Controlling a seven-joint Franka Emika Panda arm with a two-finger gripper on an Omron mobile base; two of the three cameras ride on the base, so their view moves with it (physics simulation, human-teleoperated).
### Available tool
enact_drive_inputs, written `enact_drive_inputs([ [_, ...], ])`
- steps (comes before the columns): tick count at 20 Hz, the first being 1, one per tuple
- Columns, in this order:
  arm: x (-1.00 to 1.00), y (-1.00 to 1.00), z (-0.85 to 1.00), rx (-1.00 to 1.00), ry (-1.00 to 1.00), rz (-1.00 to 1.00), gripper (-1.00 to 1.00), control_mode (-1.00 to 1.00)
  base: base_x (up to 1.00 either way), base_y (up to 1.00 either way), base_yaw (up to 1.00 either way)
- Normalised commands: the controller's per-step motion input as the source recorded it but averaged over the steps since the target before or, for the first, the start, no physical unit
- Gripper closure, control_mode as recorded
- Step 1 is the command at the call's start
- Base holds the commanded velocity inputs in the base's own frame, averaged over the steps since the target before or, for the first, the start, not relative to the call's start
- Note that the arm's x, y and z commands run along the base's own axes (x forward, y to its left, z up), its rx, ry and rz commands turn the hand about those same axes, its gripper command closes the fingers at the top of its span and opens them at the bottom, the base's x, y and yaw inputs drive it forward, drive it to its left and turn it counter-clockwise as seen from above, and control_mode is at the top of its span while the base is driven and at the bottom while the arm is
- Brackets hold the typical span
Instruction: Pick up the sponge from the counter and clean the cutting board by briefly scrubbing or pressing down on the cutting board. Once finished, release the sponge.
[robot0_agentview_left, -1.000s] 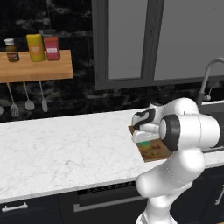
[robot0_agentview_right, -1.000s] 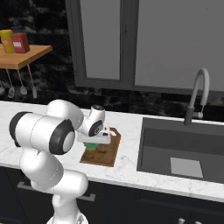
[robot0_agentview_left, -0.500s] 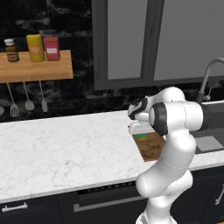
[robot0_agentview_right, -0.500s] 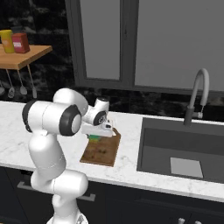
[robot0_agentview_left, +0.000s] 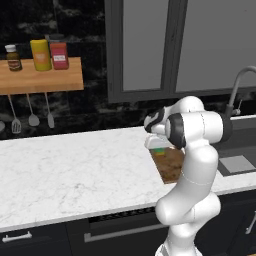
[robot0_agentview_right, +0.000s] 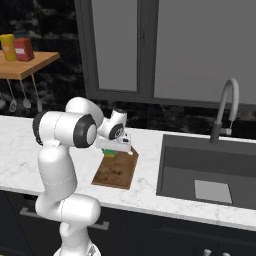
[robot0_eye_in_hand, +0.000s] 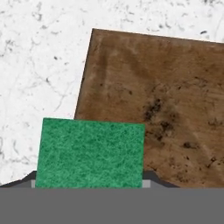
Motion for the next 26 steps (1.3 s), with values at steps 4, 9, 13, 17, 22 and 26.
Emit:
enact_drive_inputs([
  [4,0.02,-0.39,-0.27,-0.07,-0.01,0.00,1.00,-1.00,0.00,0.00,0.00],
  [9,0.00,-0.61,-0.09,-0.03,0.00,0.00,1.00,-1.00,0.00,0.00,0.00],
  [13,0.00,-0.63,-0.01,0.00,0.00,0.00,1.00,-1.00,0.00,0.00,0.00],
  [17,0.00,-0.30,-0.26,0.06,0.01,0.00,1.00,-1.00,0.00,0.00,0.00],
  [22,-0.49,0.05,-0.44,0.18,0.08,0.00,1.00,-1.00,0.00,0.00,0.00],
  [26,-0.98,0.05,-0.27,0.08,0.00,0.00,1.00,-1.00,0.00,0.00,0.00],
])
